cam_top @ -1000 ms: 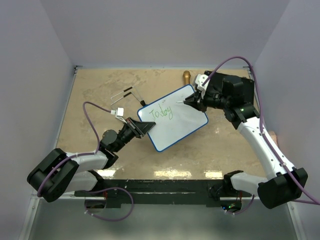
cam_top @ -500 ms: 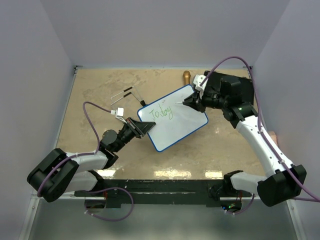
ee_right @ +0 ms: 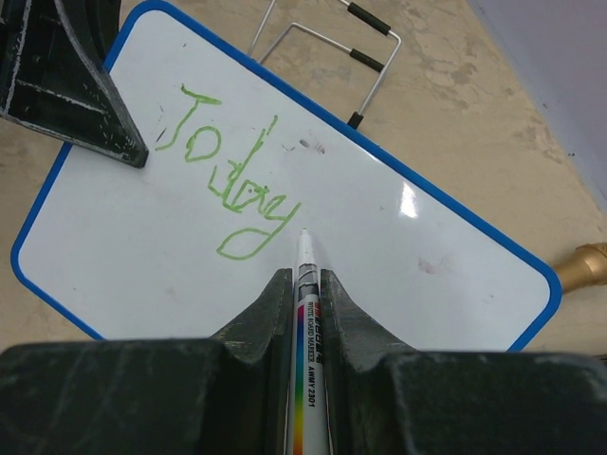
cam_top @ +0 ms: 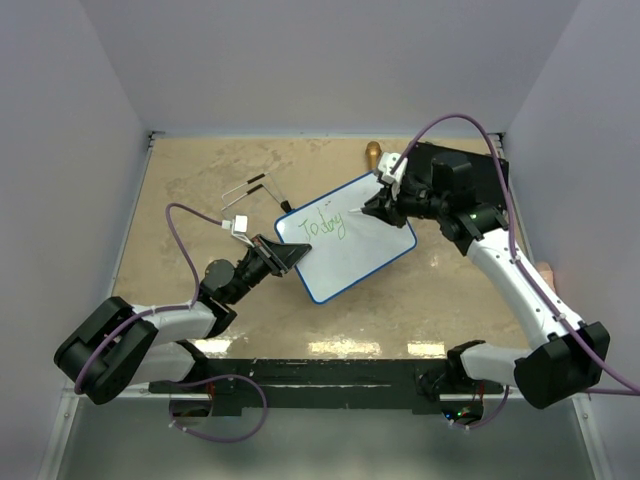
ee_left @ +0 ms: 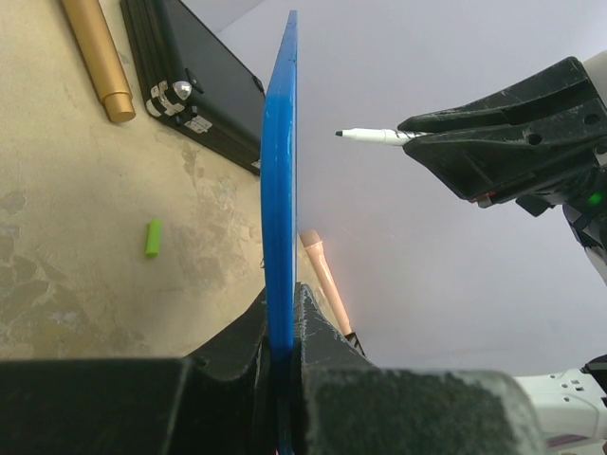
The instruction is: Write a sentence on the whiteboard
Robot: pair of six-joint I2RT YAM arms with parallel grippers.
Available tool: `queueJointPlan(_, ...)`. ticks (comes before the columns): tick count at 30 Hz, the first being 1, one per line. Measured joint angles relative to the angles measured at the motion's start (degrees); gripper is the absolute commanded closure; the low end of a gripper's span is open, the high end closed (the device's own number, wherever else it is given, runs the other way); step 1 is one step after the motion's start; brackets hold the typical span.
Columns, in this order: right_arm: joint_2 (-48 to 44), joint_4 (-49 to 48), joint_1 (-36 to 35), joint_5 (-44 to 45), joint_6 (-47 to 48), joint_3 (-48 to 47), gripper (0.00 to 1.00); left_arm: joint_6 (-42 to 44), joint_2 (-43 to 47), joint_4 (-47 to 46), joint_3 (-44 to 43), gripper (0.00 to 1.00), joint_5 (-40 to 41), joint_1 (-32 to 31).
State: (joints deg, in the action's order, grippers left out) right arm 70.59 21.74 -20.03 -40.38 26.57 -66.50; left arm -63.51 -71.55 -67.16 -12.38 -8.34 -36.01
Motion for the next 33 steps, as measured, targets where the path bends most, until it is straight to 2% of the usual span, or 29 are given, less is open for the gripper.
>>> queueJointPlan(33,5.03,-5.73,-2.10,5.14,-4.57,-0.11,1.00,-0.42,-0.02,0.44,0.00,1.00,-0.28,0.07)
